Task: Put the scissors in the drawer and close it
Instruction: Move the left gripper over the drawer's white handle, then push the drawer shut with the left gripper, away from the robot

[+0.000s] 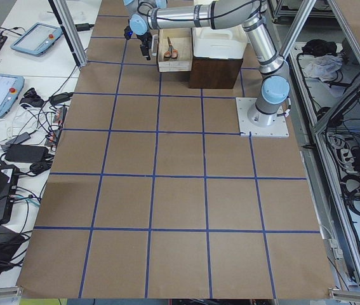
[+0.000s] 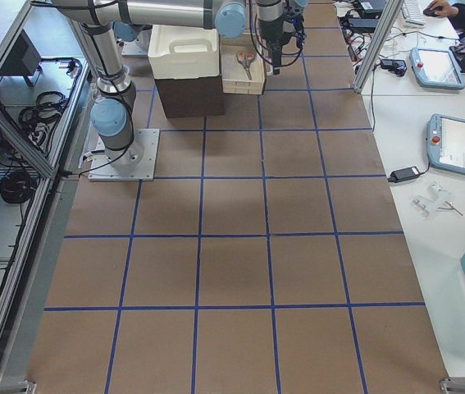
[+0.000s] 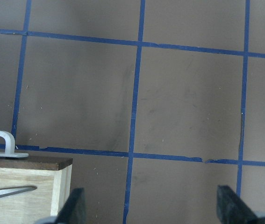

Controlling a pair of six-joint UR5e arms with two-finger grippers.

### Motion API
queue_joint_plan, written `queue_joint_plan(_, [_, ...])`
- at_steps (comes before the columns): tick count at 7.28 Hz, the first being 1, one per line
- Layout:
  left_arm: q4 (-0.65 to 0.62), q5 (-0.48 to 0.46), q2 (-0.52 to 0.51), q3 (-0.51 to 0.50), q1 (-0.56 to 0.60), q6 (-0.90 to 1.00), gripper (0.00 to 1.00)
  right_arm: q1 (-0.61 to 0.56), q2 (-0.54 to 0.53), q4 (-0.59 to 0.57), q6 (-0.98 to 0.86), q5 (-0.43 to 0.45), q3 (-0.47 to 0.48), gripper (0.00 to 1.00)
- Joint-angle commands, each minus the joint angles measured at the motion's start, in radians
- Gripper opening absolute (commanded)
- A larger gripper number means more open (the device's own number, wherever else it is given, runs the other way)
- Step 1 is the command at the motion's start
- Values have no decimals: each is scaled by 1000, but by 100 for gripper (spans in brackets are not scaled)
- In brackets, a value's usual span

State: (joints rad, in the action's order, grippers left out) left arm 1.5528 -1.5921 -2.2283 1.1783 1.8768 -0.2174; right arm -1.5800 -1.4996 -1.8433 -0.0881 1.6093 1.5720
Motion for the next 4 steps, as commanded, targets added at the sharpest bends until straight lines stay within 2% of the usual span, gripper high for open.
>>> queue_joint_plan(1, [39, -2, 16, 3, -2, 1, 100, 0, 2, -4, 1, 6, 0, 100])
queue_joint_plan(4, [44, -2, 32, 3, -4, 6, 100, 3, 2, 3, 1, 7, 0, 100])
